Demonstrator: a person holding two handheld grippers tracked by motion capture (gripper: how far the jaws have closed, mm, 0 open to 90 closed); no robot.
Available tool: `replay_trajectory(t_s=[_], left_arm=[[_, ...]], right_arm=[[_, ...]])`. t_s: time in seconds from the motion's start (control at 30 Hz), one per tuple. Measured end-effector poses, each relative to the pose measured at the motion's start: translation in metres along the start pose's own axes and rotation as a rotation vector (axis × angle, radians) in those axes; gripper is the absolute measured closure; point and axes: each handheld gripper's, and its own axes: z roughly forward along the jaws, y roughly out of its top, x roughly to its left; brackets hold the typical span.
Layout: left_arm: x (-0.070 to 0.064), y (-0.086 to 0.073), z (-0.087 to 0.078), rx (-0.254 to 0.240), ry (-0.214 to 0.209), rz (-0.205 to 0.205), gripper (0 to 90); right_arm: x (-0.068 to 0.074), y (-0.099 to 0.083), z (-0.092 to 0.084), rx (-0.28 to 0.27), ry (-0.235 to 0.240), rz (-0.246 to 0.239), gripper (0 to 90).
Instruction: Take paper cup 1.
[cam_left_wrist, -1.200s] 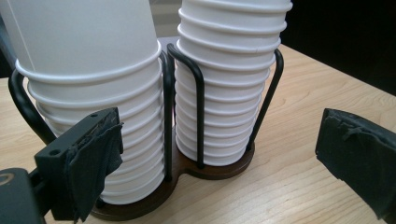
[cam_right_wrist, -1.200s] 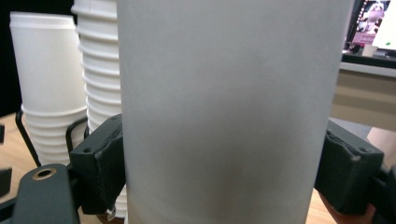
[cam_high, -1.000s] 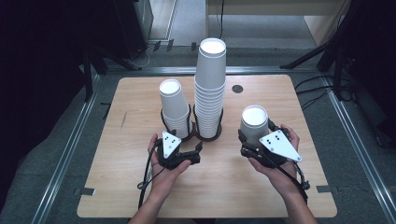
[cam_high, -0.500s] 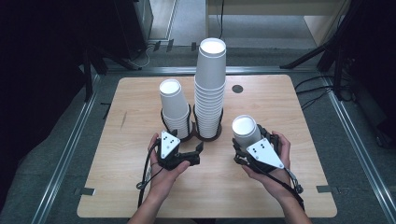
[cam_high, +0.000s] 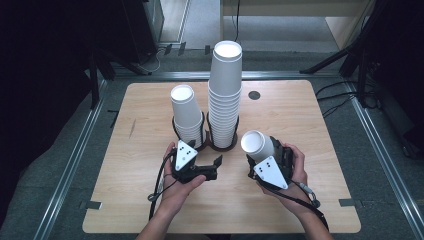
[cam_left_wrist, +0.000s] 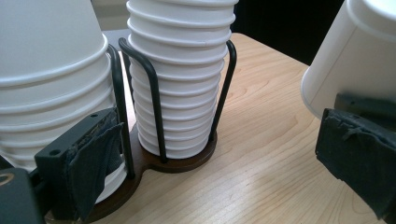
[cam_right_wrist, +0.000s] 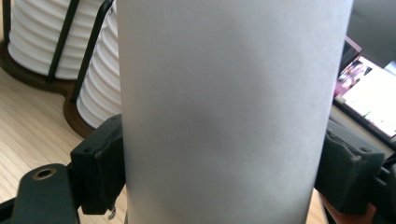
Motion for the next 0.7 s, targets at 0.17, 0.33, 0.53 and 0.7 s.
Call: replay_trajectory(t_s=[0.17, 0.33, 0.53, 0.7], left_arm=[[0.001, 0.002, -0.001, -0.001, -0.02, -0.017, 1.1], [0.003, 0.004, -0.003, -0.007, -0.046, -0.04, 1.2], [-0.001, 0.005, -0.005, -0.016, -0.107, 0.016, 1.5], [-0.012, 0.005, -0.006, -0.013, -0.174, 0.097, 1.5]], right_arm=[[0.01, -0.002, 0.001, -0.005, -0.022, -0.088, 15.9], [0.017, -0.004, 0.001, -0.01, -0.026, -0.139, 15.9], [0.02, -0.002, 0.0, -0.019, 0.039, -0.087, 16.0], [0.018, 0.001, -0.001, -0.027, 0.098, -0.017, 16.1]])
